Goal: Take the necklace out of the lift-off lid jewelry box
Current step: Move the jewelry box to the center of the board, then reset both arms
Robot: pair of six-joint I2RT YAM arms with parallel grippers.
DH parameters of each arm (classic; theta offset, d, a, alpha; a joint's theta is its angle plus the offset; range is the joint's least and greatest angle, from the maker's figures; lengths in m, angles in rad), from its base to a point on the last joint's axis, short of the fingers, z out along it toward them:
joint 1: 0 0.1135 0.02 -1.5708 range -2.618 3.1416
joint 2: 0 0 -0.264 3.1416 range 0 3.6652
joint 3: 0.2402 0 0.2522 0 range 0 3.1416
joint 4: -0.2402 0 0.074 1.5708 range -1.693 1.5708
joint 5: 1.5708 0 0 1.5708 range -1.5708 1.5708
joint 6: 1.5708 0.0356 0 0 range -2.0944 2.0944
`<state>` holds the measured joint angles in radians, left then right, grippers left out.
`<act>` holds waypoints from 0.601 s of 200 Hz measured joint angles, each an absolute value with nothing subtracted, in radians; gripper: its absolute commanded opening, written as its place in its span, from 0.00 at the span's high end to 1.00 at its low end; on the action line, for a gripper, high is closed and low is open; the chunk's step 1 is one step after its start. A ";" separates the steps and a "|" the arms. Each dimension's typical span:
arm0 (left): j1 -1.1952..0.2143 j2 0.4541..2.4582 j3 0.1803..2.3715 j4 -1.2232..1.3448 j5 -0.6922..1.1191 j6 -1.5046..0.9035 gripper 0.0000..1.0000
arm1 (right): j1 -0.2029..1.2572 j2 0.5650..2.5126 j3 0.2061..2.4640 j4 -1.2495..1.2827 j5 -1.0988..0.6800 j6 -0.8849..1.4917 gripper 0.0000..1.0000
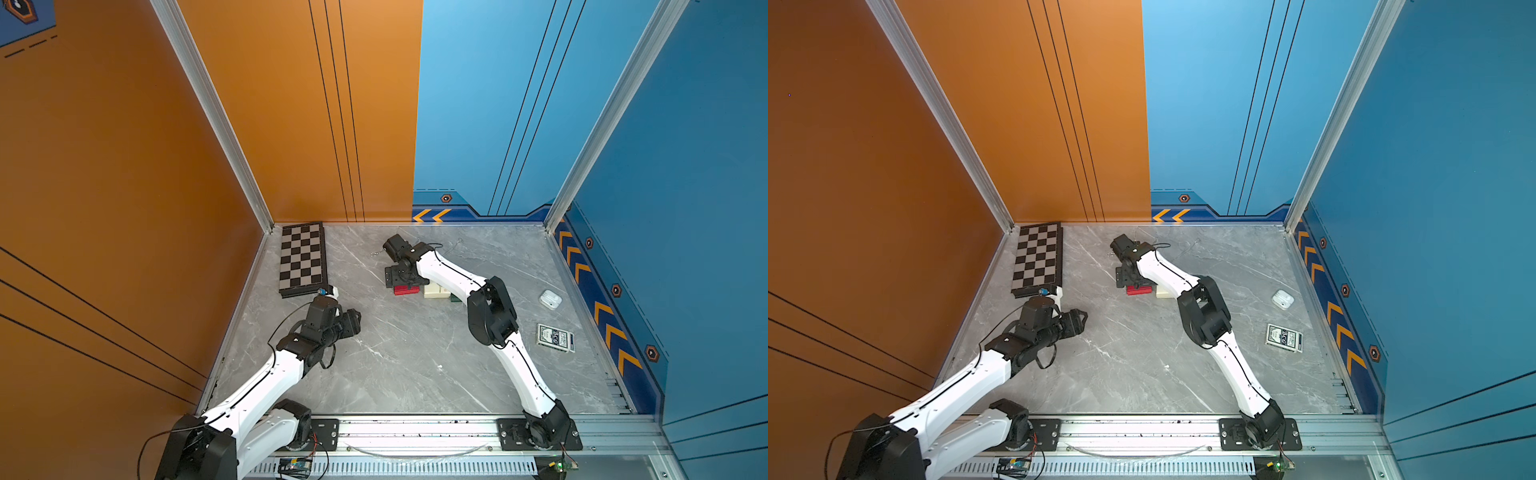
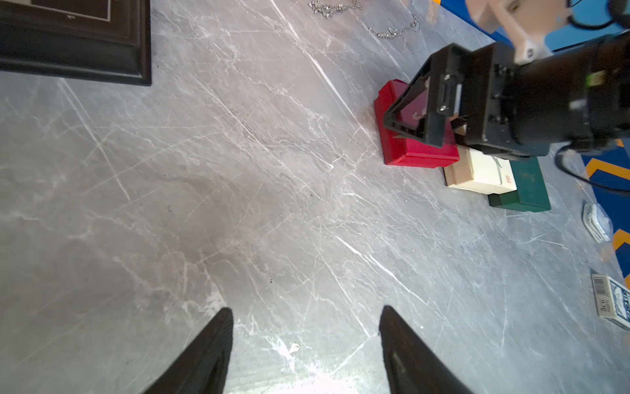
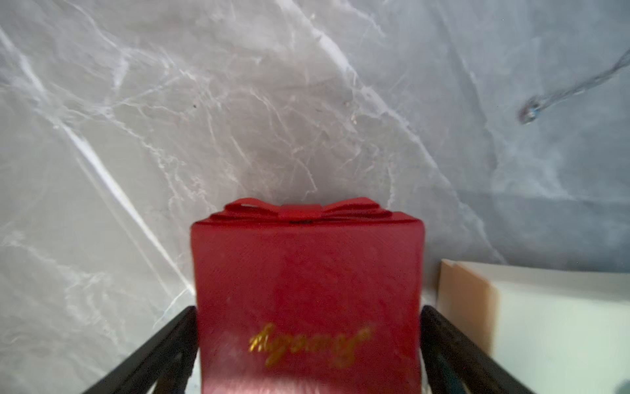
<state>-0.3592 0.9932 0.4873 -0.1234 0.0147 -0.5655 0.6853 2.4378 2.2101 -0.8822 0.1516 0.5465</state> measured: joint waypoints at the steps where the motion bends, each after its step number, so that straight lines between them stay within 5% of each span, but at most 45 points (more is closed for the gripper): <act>1: -0.359 0.992 0.487 -0.124 0.014 -0.566 0.28 | 0.686 2.434 2.210 -0.882 0.152 0.546 0.00; 57: -0.359 0.942 0.491 -0.127 0.014 -0.561 0.21 | 0.709 2.217 2.126 -0.863 0.194 0.510 0.00; 98: -0.359 0.934 0.546 -0.120 0.015 -0.517 0.00 | 0.731 1.980 1.845 -0.771 0.197 0.444 0.00; 120: -0.359 0.949 0.601 -0.120 0.015 -0.484 0.02 | 0.698 1.814 1.634 -0.686 0.183 0.414 0.00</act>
